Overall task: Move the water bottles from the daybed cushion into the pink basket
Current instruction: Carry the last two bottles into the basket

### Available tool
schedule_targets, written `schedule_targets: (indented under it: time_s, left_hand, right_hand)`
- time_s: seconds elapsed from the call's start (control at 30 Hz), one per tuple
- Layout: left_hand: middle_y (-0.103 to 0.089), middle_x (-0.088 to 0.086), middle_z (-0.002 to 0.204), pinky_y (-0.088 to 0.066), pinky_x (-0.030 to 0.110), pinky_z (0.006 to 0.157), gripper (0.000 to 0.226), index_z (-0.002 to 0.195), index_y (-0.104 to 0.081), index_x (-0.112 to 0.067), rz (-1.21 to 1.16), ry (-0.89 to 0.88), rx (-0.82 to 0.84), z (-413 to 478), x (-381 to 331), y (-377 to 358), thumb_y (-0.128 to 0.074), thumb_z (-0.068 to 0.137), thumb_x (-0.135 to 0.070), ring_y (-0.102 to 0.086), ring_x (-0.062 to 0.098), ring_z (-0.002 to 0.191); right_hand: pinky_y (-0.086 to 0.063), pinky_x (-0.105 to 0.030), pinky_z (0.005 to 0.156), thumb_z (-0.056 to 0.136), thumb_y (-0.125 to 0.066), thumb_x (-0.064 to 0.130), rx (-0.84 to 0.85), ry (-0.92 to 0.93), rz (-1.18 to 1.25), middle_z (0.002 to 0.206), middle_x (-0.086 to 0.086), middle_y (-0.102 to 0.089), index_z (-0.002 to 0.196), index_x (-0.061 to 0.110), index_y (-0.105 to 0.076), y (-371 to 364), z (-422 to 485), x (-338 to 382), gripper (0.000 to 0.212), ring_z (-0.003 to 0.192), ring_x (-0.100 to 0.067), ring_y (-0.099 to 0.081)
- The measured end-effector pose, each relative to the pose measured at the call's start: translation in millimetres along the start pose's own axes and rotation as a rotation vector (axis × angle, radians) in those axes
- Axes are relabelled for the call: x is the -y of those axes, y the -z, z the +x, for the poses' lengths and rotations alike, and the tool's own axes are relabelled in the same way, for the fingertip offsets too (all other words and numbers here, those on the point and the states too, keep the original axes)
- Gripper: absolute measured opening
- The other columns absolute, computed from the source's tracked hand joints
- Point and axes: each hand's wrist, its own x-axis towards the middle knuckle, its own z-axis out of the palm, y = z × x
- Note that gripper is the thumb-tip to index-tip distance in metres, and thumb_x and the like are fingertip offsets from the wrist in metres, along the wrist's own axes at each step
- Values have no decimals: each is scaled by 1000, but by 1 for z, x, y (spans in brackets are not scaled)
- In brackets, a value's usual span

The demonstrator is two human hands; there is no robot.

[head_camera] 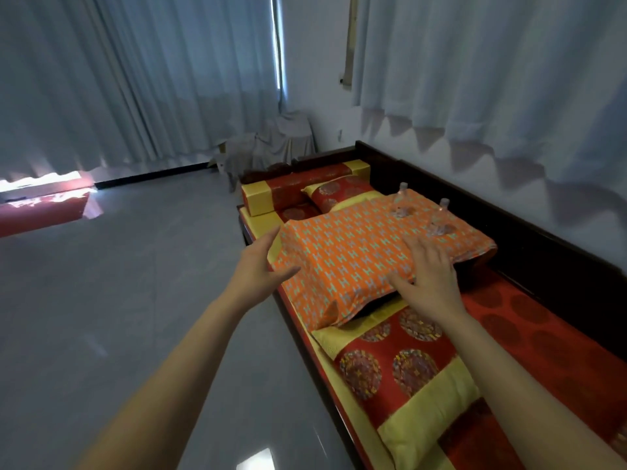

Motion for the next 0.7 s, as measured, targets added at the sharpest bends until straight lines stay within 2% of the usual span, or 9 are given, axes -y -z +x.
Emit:
schedule_targets:
  time_s: [0.07,0.2,0.3,0.5,0.63,0.7]
  left_hand:
    - [-32,0,154,-30,29,108,87,149,-24,-20,-3,26,13,27,20,3,-73,79,-38,-30,18,141]
    - [-30,-1,155,-29,37,112,89,150,-23,-21,13,34,51,85,57,10,-72,79,-43,-29,19,141]
    - [-29,-1,155,-29,36,112,89,150,-22,-20,7,6,86,132,84,13,-72,80,-42,-28,19,142]
    - [-28,-1,155,-31,40,113,89,151,-20,-23,-5,-64,191,242,146,8,-71,80,-42,-26,20,143]
    - [-30,0,155,-30,35,111,88,150,-21,-21,24,-147,277,322,172,-1,-71,80,-41,-29,20,141]
    - [-34,1,153,-33,34,107,87,150,-23,-20,10,-130,302,357,181,-14,-71,80,-41,-33,21,139]
  right_hand:
    - [-18,-51,115,86,-57,49,11,-16,-13,156,-7,-22,148,30,-21,-9,26,9,74,143,-28,-14]
    - [-21,-51,113,85,-58,47,4,-44,-21,154,-7,-24,147,29,-24,-28,75,18,73,141,-29,-17]
    - [-23,-51,112,84,-57,51,-18,-78,-35,154,-9,-26,147,27,-26,-46,113,18,74,140,-30,-19]
    - [-22,-49,112,82,-63,45,-92,-215,-74,153,-10,-27,146,25,-29,-92,193,24,76,139,-33,-20]
    - [-22,-48,111,80,-64,44,-162,-320,-82,150,-15,-32,145,20,-32,-116,236,23,76,137,-35,-25]
    - [-22,-48,111,80,-64,46,-171,-397,-90,150,-15,-32,145,22,-32,-123,250,11,76,138,-35,-25]
